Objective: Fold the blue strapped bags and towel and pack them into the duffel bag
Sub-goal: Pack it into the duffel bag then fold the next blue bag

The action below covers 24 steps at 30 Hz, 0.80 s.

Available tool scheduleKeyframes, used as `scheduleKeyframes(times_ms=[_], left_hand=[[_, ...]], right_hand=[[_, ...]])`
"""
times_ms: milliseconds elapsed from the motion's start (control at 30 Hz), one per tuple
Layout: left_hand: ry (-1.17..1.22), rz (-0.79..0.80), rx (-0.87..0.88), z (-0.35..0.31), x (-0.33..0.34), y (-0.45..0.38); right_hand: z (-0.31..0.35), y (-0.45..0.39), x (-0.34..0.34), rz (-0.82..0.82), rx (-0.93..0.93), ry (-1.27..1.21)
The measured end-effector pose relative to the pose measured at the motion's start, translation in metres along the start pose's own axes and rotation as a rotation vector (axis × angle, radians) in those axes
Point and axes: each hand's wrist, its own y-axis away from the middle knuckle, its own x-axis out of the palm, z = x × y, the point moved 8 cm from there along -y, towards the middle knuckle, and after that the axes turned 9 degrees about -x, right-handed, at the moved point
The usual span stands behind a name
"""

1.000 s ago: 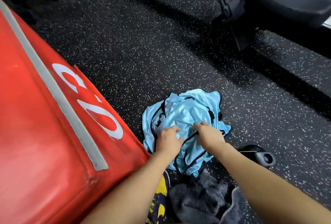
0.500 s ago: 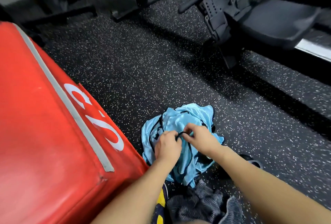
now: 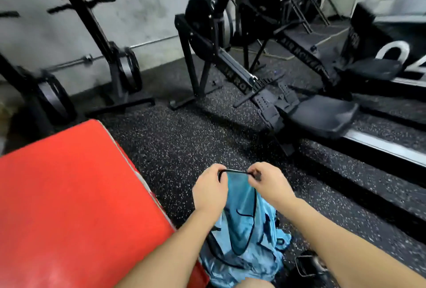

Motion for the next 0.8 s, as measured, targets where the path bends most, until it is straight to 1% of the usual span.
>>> scheduleKeyframes(times_ms=[167, 333, 500, 667, 800], left_hand=[[-0.041, -0.055, 0.178, -0.051, -0.083, -0.014], [-0.104, -0.159, 0.27, -0.089, -0.181, -0.021], [-0.125, -0.329, 0.333, -0.126, -0.299, -0.021], [-0.211, -0.561, 0.441, -0.16, -0.44, 0.0], [-0.274, -0.757, 0.447, -0.172, -0.551, 0.029]], right_hand=[[0.061, -0.02, -0.066, -0.128, -0.04, 0.009], [0.137, -0.042, -0.131, -0.227, -0.114, -0.047], [0.242, -0.069, -0.187, -0.272, -0.204, -0.223], [0.371, -0.093, -0.239, -0.341, -0.396, -0.361], [0.478, -0.098, -0.267, -0.386, -0.552, -0.382]])
